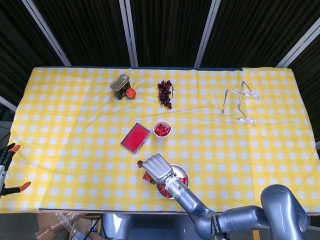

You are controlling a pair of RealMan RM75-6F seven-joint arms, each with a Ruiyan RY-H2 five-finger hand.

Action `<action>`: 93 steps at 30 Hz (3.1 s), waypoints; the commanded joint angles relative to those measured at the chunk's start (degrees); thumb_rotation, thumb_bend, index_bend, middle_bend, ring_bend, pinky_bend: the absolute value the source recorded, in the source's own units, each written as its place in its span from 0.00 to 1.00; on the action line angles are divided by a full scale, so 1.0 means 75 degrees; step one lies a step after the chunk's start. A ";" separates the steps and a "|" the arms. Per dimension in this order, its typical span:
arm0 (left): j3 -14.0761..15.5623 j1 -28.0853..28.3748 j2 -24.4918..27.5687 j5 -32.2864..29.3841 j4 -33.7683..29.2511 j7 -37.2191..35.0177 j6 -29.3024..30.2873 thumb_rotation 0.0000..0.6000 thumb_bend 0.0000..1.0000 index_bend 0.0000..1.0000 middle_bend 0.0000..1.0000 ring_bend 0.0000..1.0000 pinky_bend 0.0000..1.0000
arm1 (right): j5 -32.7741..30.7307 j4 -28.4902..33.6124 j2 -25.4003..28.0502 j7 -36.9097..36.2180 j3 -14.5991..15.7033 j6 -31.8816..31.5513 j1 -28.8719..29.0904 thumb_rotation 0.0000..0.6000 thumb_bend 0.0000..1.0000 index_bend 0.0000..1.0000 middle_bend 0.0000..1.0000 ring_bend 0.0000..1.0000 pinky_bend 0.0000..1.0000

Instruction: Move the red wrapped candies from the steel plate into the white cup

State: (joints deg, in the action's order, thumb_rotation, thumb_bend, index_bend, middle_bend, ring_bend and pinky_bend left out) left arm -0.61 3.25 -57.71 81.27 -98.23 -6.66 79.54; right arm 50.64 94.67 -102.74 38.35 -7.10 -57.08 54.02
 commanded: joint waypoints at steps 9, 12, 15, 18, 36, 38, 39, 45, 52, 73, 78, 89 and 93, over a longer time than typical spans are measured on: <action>-0.0009 0.0000 -0.0005 -0.0017 0.0002 0.0015 0.0005 1.00 0.03 0.00 0.00 0.00 0.00 | 0.0469 -0.0533 -0.0431 -0.0434 0.0143 -0.0129 -0.0246 1.00 0.41 0.40 0.69 0.80 0.91; -0.0013 0.0000 -0.0006 -0.0024 0.0010 0.0009 0.0008 1.00 0.03 0.00 0.00 0.00 0.00 | 0.0574 -0.0723 -0.0522 -0.0518 0.0176 -0.0153 -0.0308 1.00 0.40 0.40 0.69 0.80 0.91; -0.0011 0.0003 -0.0001 -0.0029 0.0010 -0.0010 -0.0008 1.00 0.03 0.00 0.00 0.00 0.00 | 0.0696 -0.0899 -0.0595 -0.0599 0.0188 -0.0159 -0.0359 1.00 0.39 0.40 0.69 0.80 0.91; -0.0012 0.0009 0.0001 -0.0030 0.0004 -0.0010 -0.0017 1.00 0.03 0.00 0.00 0.00 0.00 | 0.0779 -0.0998 -0.0650 -0.0686 0.0175 -0.0140 -0.0404 1.00 0.39 0.40 0.69 0.80 0.91; -0.0018 0.0017 -0.0003 -0.0048 0.0001 -0.0008 -0.0031 1.00 0.03 0.00 0.00 0.00 0.00 | 0.0928 -0.1212 -0.0647 -0.0728 0.0237 0.0019 -0.0633 1.00 0.38 0.41 0.69 0.80 0.91; -0.0023 0.0019 -0.0002 -0.0065 -0.0001 -0.0018 -0.0040 1.00 0.02 0.00 0.00 0.00 0.00 | 0.0934 -0.1229 -0.0630 -0.0735 0.0237 0.0041 -0.0655 1.00 0.38 0.44 0.69 0.80 0.91; -0.0024 0.0019 0.0000 -0.0065 -0.0001 -0.0020 -0.0040 1.00 0.02 0.00 0.00 0.00 0.00 | 0.0935 -0.1240 -0.0625 -0.0743 0.0242 0.0057 -0.0670 1.00 0.38 0.46 0.69 0.80 0.91; -0.0028 0.0019 -0.0005 -0.0062 0.0002 -0.0008 -0.0029 1.00 0.03 0.00 0.00 0.00 0.00 | 0.0929 -0.1241 -0.0623 -0.0776 0.0279 0.0158 -0.0741 1.00 0.38 0.50 0.69 0.80 0.91; -0.0034 0.0017 -0.0006 -0.0067 0.0004 -0.0007 -0.0019 1.00 0.02 0.00 0.00 0.00 0.00 | 0.1012 -0.1224 -0.0690 -0.0788 0.0248 0.0171 -0.0784 1.00 0.38 0.50 0.69 0.80 0.91; -0.0026 0.0016 -0.0003 -0.0056 -0.0001 -0.0013 -0.0021 1.00 0.03 0.00 0.00 0.00 0.00 | 0.0989 -0.0822 -0.0487 -0.0780 -0.0039 0.0119 -0.0883 1.00 0.43 0.53 0.69 0.80 0.91; -0.0025 0.0017 -0.0001 -0.0051 -0.0006 -0.0017 -0.0022 1.00 0.03 0.00 0.00 0.00 0.00 | 0.1008 -0.0523 -0.0325 -0.0738 -0.0231 -0.0008 -0.0868 1.00 0.43 0.53 0.69 0.80 0.91; -0.0016 0.0013 0.0002 -0.0042 -0.0020 -0.0020 -0.0021 1.00 0.03 0.00 0.00 0.00 0.00 | 0.1383 -0.0247 0.0164 -0.0978 -0.1087 -0.0554 -0.0778 1.00 0.43 0.53 0.69 0.80 0.91; -0.0015 0.0016 -0.0003 -0.0043 -0.0025 -0.0005 -0.0027 1.00 0.03 0.00 0.00 0.00 0.00 | 0.1677 -0.0580 0.0292 -0.1251 -0.1367 -0.0786 -0.0763 1.00 0.43 0.53 0.69 0.80 0.91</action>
State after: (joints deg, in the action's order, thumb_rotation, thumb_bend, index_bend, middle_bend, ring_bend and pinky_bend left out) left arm -0.72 3.38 -57.73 80.95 -98.42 -6.69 79.33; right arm 62.30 91.36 -101.06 29.75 -16.58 -62.31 48.20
